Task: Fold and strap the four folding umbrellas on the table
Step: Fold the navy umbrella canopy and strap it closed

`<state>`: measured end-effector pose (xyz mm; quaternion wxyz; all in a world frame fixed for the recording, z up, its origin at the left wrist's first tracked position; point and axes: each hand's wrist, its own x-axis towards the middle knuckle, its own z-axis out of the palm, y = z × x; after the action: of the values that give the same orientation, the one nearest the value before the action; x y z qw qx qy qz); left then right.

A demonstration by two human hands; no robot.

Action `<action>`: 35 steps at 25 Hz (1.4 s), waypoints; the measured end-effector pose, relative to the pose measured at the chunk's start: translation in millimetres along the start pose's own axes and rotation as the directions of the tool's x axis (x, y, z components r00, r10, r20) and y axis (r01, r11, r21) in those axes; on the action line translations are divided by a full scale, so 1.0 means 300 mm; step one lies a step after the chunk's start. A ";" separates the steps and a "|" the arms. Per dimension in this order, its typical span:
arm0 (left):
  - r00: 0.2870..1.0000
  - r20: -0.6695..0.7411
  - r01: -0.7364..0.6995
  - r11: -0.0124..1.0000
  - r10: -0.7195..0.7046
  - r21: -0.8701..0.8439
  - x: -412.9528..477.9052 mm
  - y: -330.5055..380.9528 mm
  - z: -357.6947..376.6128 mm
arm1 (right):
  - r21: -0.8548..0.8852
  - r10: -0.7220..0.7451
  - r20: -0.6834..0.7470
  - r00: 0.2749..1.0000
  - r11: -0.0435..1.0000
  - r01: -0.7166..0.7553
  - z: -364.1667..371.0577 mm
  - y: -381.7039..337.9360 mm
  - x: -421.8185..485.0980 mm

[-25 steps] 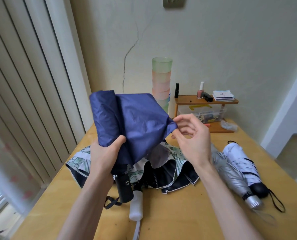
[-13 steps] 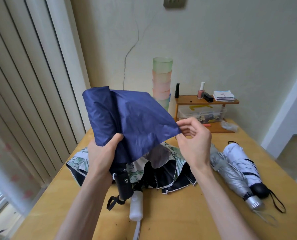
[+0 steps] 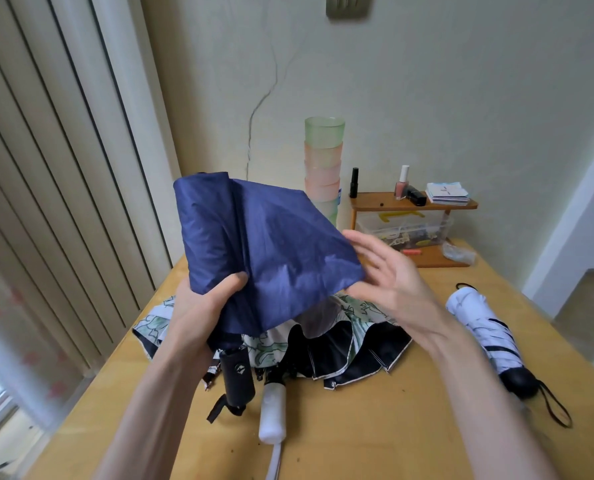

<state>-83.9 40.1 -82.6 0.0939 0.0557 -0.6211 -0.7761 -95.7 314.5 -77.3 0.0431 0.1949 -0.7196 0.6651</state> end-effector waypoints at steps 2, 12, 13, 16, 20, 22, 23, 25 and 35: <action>0.999 0.021 -0.033 0.998 0.032 0.054 0.004 -0.002 -0.010 | 0.150 0.077 0.185 0.980 0.983 -0.105 -0.025 -0.012 -0.021; 0.984 0.150 -0.141 0.921 0.092 0.362 -0.013 -0.022 0.019 | 0.217 0.131 -0.337 0.933 0.974 -0.058 0.068 -0.021 0.024; 0.986 0.135 -0.142 0.920 0.098 0.366 -0.013 -0.024 0.022 | 0.214 0.106 -0.379 0.919 0.976 -0.024 0.064 -0.018 0.026; 0.987 0.112 -0.152 0.916 0.118 0.371 -0.011 -0.020 0.014 | 0.117 0.021 -0.454 0.891 0.993 0.036 0.067 -0.026 0.026; 0.978 0.144 -0.194 0.899 0.149 0.392 -0.006 0.001 -0.026 | 0.064 -0.072 -0.365 0.928 0.993 0.103 0.061 -0.054 0.019; 0.972 0.145 -0.231 0.871 0.186 0.434 0.002 0.009 -0.048 | 0.048 -0.119 -0.269 0.956 0.989 0.137 0.044 -0.073 0.011; 0.968 0.148 -0.248 0.856 0.202 0.454 0.005 0.011 -0.057 | 0.003 -0.145 -0.231 0.962 0.989 0.150 0.039 -0.083 0.009; 0.960 0.169 -0.279 0.823 0.224 0.495 0.009 0.012 -0.073 | -0.130 -0.190 -0.168 0.967 0.977 0.169 0.037 -0.092 0.009; 0.936 0.258 -0.346 0.770 0.240 0.536 0.005 0.015 -0.076 | -0.259 -0.217 -0.063 0.974 0.946 0.194 0.042 -0.085 0.010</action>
<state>-80.6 17.1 -83.3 0.1380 -0.0847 -0.8322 -0.5303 -87.3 300.5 -53.8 0.1693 0.2316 -0.7708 0.5688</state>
